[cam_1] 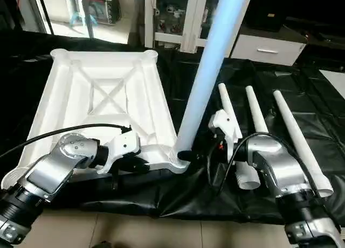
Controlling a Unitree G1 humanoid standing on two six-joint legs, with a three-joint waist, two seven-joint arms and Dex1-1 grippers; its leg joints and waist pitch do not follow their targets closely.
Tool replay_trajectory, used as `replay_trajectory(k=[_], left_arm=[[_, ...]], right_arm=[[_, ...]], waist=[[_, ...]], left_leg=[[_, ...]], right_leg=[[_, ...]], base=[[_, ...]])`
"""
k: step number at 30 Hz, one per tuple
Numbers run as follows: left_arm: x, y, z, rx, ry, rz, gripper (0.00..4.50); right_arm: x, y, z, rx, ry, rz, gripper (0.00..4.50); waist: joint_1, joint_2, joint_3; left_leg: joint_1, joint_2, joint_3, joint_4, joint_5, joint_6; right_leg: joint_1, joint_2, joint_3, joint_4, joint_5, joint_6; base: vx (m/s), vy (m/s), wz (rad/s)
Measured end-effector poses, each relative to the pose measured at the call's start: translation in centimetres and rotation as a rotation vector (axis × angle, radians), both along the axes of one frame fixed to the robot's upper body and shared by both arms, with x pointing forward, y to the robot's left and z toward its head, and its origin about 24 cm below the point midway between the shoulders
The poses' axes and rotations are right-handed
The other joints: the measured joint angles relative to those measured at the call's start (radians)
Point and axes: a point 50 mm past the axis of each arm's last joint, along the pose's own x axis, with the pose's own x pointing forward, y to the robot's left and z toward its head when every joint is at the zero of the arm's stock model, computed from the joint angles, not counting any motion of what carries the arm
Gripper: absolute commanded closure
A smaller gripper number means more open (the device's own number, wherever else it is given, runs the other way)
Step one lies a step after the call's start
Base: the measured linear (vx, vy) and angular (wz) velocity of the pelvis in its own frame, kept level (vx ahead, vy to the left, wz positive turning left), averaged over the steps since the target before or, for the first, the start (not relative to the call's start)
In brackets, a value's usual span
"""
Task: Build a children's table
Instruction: Rotate leg to tighten
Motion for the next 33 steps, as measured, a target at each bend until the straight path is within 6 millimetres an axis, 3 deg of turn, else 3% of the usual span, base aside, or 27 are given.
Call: replay_trajectory(k=[19, 33], left_arm=[[0.0, 0.1, 0.0, 0.004, 0.0, 0.0, 4.5], [0.1, 0.1, -0.1, 0.003, 0.004, 0.024, 4.5]], right_arm=[[0.1, 0.4, -0.4, -0.005, 0.009, 0.084, 2.46], [0.0, 0.9, -1.2, 0.055, 0.01, 0.004, 2.56]], waist=[[-0.003, 0.0, 0.0], [-0.008, -0.002, -0.002]], left_leg=[[0.0, 0.001, 0.0, 0.001, 0.0, 0.0], [0.002, 0.002, 0.0, 0.001, 0.001, -0.002]], right_leg=[[0.0, 0.0, -0.001, 0.001, 0.001, -0.001], [0.001, 0.001, -0.001, 0.002, 0.002, -0.003]], base=[[0.0, 0.0, 0.0], [0.0, 0.0, 0.0]])
